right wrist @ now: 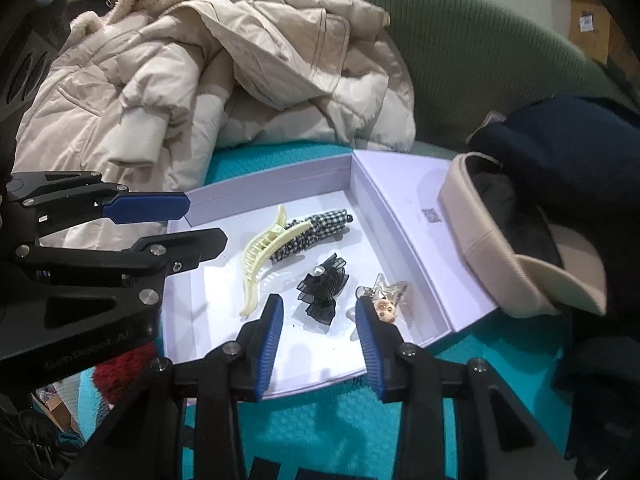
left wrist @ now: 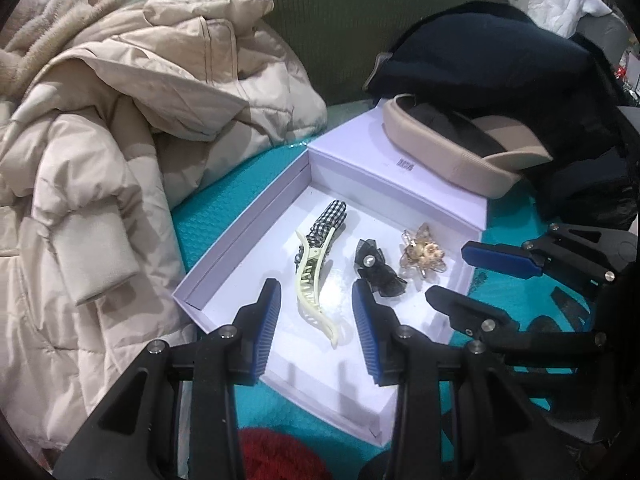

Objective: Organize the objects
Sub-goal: 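Withdraw both tools from the box toward the pink compact and coiled black band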

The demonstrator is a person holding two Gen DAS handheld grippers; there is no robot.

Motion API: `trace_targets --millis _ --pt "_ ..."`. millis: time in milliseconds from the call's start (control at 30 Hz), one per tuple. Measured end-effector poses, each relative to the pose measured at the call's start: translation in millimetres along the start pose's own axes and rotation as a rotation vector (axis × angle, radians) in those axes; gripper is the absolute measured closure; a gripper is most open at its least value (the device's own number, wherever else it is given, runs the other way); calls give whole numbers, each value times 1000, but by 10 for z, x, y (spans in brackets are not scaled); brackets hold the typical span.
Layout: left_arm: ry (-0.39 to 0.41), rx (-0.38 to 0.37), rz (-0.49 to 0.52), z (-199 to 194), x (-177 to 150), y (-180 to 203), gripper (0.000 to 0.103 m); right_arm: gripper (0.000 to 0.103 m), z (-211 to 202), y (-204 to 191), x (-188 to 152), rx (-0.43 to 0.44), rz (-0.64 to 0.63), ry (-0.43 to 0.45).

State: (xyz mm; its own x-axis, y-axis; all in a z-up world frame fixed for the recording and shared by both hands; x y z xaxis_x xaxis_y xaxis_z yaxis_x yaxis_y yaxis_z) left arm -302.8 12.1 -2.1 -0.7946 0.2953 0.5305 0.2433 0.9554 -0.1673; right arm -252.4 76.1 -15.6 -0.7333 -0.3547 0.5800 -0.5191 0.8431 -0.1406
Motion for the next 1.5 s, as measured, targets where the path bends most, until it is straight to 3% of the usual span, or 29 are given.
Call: trace_targets --millis 767,1133,1500 --pt "99 -4 -48 -1244 -418 70 68 66 -1079 -480 -246 -62 -51 104" --pt "105 -10 -44 -1537 -807 245 68 66 -1319 -600 -593 -75 -53 120" --pt "77 -41 -57 -1557 -1217 446 67 66 -1410 -510 -989 -95 -7 115"
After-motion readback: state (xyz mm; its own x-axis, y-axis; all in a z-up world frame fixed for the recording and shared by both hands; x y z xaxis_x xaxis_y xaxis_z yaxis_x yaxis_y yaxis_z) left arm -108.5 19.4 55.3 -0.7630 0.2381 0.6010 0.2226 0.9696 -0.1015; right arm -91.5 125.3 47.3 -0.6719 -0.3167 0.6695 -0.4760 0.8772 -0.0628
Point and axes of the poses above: each gripper's, at about its wrist camera, not at the fingertips, and z roughly the way its jaws point, y to its right, x to its top, the point moved 5 cm from there along z, roughly the way its jaws point, and after that the axes turned 12 degrees about z, right-handed, at the moved point
